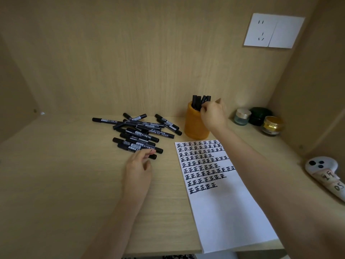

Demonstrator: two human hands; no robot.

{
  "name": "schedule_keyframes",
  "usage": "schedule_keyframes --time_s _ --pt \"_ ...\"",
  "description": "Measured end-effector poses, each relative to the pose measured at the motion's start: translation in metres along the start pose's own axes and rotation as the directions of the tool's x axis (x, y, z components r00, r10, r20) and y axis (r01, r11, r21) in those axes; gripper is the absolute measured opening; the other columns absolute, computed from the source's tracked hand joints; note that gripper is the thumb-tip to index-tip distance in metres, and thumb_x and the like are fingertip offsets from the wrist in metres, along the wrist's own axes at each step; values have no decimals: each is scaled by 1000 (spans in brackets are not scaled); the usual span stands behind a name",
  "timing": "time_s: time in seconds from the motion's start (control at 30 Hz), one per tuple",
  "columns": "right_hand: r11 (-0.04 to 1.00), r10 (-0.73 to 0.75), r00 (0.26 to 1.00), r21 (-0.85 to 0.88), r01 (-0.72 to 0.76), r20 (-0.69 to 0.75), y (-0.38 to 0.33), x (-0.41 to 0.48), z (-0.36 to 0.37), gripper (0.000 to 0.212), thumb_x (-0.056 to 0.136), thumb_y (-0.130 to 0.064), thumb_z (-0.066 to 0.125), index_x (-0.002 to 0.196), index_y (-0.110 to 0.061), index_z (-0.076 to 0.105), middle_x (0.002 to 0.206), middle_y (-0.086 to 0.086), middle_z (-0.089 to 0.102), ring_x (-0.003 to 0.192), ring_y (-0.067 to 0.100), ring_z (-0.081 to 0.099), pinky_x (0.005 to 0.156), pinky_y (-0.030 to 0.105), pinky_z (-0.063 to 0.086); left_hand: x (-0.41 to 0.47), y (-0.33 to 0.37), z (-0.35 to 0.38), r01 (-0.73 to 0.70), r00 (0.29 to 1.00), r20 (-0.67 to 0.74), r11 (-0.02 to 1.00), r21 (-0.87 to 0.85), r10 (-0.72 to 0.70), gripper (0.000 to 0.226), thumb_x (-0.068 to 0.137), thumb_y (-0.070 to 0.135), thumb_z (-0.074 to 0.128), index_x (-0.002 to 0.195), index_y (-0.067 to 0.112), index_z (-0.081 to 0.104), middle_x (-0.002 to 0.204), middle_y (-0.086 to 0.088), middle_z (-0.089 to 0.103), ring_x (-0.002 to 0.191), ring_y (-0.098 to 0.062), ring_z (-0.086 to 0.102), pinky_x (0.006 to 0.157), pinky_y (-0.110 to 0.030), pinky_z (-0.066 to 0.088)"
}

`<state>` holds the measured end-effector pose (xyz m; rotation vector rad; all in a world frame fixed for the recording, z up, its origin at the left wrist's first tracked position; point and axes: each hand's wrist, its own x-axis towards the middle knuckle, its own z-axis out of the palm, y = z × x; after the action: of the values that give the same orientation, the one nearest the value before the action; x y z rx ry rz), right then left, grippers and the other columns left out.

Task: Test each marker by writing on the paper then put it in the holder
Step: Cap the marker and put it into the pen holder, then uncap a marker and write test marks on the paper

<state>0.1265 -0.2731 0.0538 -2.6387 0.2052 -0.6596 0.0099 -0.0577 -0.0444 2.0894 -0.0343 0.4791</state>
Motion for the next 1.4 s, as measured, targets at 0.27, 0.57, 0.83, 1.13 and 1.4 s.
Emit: schedule_keyframes --time_s 0.27,0.57,0.83,1.13,1.4 --pt "985 -64 965 137 101 -254 22 -36 0 29 94 -7 48 115 -7 67 112 9 67 110 25 44 88 28 31 14 -6 -2 -220 975 74 936 276 208 42 85 -6 53 120 16 61 120 4 57 117 -11 41 101 -16 28" --pt "893 -112 987 423 153 -119 13 -102 -1 24 93 -5 50 99 -15 70 97 -13 62 103 8 46 88 21 38 27 -6 -7 -309 946 219 864 399 238 26 83 14 67 108 19 68 107 1 63 109 -18 48 97 -33 37" --pt "758 -251 927 652 11 277 -1 -147 5 20 96 -25 55 108 -18 69 101 -8 66 88 2 55 74 10 40 4 24 -6 -350 927 184 930 111 327 23 82 29 63 104 24 67 102 17 58 103 -12 56 98 -34 41" --pt "542 -232 928 831 -125 291 -8 -160 -11 22 96 -19 56 93 0 67 73 2 67 63 6 56 61 15 44 -12 42 -4 -262 954 131 962 -79 271 46 76 25 73 115 32 49 106 22 55 103 8 52 92 -13 42" --pt "416 -132 952 887 -200 276 1 -162 -24 21 96 -17 54 100 1 63 70 4 68 58 12 55 55 21 44 -20 36 -8 -247 928 306 966 83 211 23 95 33 45 113 26 57 97 21 55 89 5 51 78 -14 41"
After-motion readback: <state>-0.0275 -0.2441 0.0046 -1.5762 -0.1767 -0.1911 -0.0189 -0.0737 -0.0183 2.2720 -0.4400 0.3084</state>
